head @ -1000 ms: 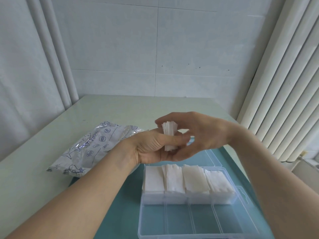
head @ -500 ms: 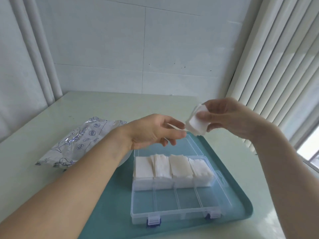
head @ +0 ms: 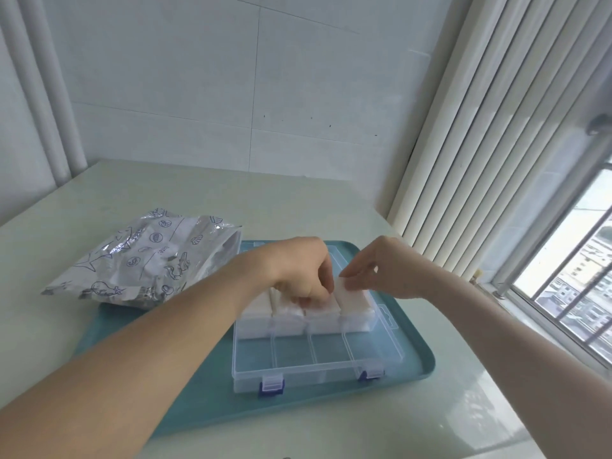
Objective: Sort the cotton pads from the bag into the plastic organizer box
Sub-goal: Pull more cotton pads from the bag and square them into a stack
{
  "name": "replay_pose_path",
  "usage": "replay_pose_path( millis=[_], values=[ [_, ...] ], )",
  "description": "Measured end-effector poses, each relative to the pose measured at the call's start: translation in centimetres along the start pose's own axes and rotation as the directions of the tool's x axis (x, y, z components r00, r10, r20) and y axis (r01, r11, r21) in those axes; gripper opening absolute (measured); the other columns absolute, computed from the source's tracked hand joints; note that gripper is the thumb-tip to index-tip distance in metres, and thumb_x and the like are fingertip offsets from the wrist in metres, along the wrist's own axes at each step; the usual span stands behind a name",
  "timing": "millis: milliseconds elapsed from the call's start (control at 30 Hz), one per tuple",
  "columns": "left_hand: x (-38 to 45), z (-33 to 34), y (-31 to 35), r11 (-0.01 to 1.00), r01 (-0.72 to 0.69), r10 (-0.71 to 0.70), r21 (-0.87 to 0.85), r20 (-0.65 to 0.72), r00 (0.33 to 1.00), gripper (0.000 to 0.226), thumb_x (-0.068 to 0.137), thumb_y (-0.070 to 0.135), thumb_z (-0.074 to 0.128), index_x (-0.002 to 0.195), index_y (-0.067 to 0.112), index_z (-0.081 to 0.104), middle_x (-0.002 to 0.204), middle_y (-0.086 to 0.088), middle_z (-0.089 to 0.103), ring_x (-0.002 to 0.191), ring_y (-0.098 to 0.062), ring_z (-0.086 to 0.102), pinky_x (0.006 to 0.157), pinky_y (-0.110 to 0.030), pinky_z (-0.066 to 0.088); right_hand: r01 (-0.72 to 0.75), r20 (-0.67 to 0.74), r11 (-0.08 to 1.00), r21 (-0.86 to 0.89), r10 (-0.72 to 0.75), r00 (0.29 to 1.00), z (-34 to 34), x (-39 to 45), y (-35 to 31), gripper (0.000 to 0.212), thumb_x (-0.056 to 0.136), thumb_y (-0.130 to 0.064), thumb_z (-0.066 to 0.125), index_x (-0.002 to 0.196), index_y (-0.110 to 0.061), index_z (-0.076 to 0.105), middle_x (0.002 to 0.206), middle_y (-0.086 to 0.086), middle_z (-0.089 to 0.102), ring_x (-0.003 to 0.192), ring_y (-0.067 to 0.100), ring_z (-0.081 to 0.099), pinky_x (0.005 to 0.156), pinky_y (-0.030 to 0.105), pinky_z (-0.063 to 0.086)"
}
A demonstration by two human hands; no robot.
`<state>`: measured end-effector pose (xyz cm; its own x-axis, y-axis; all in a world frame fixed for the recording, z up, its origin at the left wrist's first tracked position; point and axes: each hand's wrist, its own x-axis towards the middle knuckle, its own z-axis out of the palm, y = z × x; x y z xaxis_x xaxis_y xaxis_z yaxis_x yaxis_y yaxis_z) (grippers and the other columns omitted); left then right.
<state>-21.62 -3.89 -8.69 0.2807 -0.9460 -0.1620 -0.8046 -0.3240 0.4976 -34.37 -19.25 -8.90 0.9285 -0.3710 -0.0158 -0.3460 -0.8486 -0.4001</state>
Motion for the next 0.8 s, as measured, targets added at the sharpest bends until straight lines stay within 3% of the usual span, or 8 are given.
replay_pose_path(
  millis=[100, 200, 267, 367, 533, 600, 733, 800],
  values=[
    [-0.2, -0.2, 0.2, 1.0, -0.012, 0.012, 0.013, 0.017, 1.0, 0.015, 0.083, 0.017, 0.067, 0.094, 0.023, 0.074, 0.068, 0.006, 0.072, 0.047, -0.004, 0.057, 0.06, -0.023, 0.05, 0.064, -0.061, 0.979, -0.196, -0.077, 0.995, 0.5, -0.2, -0.2, 0.019, 0.081, -0.038, 0.082, 0.098, -0.032, 0.078, 0.084, -0.018, 0.056, 0.076, -0.001, 0.053, 0.069, 0.005, 0.038],
    [-0.1, -0.2, 0.1, 1.0, -0.006, 0.006, 0.013, 0.014, 1.0, 0.015, 0.084, 0.017, 0.065, 0.095, 0.022, 0.074, 0.069, 0.004, 0.074, 0.047, -0.005, 0.056, 0.06, -0.022, 0.049, 0.119, -0.098, 0.974, -0.195, -0.14, 0.985, 0.4, -0.5, 0.1, 0.017, 0.079, -0.031, 0.085, 0.094, -0.028, 0.075, 0.086, -0.014, 0.059, 0.077, 0.004, 0.057, 0.069, 0.013, 0.04],
    [-0.1, -0.2, 0.0, 1.0, -0.007, 0.007, 0.004, 0.003, 1.0, 0.015, 0.085, 0.016, 0.065, 0.094, 0.022, 0.075, 0.07, 0.004, 0.074, 0.046, -0.004, 0.055, 0.061, -0.023, 0.05, 0.134, 0.008, 0.976, -0.174, -0.135, 0.991, -0.2, -0.9, -0.2, 0.013, 0.083, -0.028, 0.081, 0.096, -0.03, 0.078, 0.089, -0.012, 0.066, 0.081, 0.003, 0.062, 0.075, 0.02, 0.047],
    [-0.2, -0.4, 0.1, 1.0, 0.0, 0.0, -0.029, 0.002, 1.0, 0.014, 0.086, 0.018, 0.064, 0.092, 0.019, 0.077, 0.073, 0.003, 0.075, 0.05, -0.007, 0.056, 0.062, -0.023, 0.05, 0.117, 0.187, 0.972, -0.205, -0.078, 0.979, -0.6, -1.2, -0.7, 0.028, 0.085, -0.029, 0.079, 0.113, -0.033, 0.075, 0.098, -0.01, 0.073, 0.085, -0.002, 0.064, 0.084, 0.018, 0.051],
    [-1.0, -1.7, -0.2, 0.992, -0.007, -0.009, -0.128, -0.118, 0.993, 0.014, 0.088, 0.031, 0.065, 0.087, 0.02, 0.074, 0.081, 0.002, 0.076, 0.059, -0.007, 0.065, 0.075, -0.029, 0.053, 0.119, 0.276, 0.936, -0.332, -0.024, 0.961, -1.1, -0.7, -1.8, 0.036, 0.084, -0.031, 0.079, 0.12, -0.031, 0.072, 0.103, -0.01, 0.072, 0.089, 0.002, 0.062, 0.088, 0.021, 0.051],
    [-1.8, -2.5, -0.6, 0.991, -0.02, -0.005, -0.132, -0.189, 0.982, 0.019, 0.091, 0.037, 0.066, 0.091, 0.02, 0.073, 0.083, 0.002, 0.075, 0.055, -0.006, 0.063, 0.072, -0.027, 0.053, 0.116, 0.279, 0.924, -0.364, -0.01, 0.96, -0.8, -0.6, -2.3, 0.033, 0.083, -0.031, 0.08, 0.115, -0.031, 0.073, 0.096, -0.013, 0.07, 0.091, 0.007, 0.063, 0.086, 0.022, 0.051],
    [-4.2, -3.6, -2.6, 0.982, -0.007, -0.081, -0.189, -0.454, 0.887, 0.018, 0.09, 0.034, 0.069, 0.086, 0.016, 0.072, 0.077, 0.003, 0.072, 0.058, -0.011, 0.063, 0.066, -0.026, 0.053, 0.138, 0.296, 0.888, -0.438, -0.002, 0.955, -0.3, 0.4, -3.5, 0.024, 0.076, -0.027, 0.085, 0.098, -0.024, 0.075, 0.088, -0.009, 0.07, 0.08, 0.008, 0.062, 0.08, 0.026, 0.055],
    [-5.5, -3.3, -4.2, 0.989, -0.035, -0.069, -0.142, -0.664, 0.745, 0.013, 0.089, 0.026, 0.069, 0.083, 0.015, 0.071, 0.074, 0.004, 0.069, 0.066, -0.013, 0.063, 0.069, -0.03, 0.054, 0.106, 0.318, 0.897, -0.43, 0.04, 0.947, -1.6, 0.6, -3.7, 0.034, 0.073, -0.031, 0.088, 0.104, -0.025, 0.075, 0.095, -0.011, 0.073, 0.073, -0.002, 0.06, 0.071, 0.016, 0.051]
  ],
)
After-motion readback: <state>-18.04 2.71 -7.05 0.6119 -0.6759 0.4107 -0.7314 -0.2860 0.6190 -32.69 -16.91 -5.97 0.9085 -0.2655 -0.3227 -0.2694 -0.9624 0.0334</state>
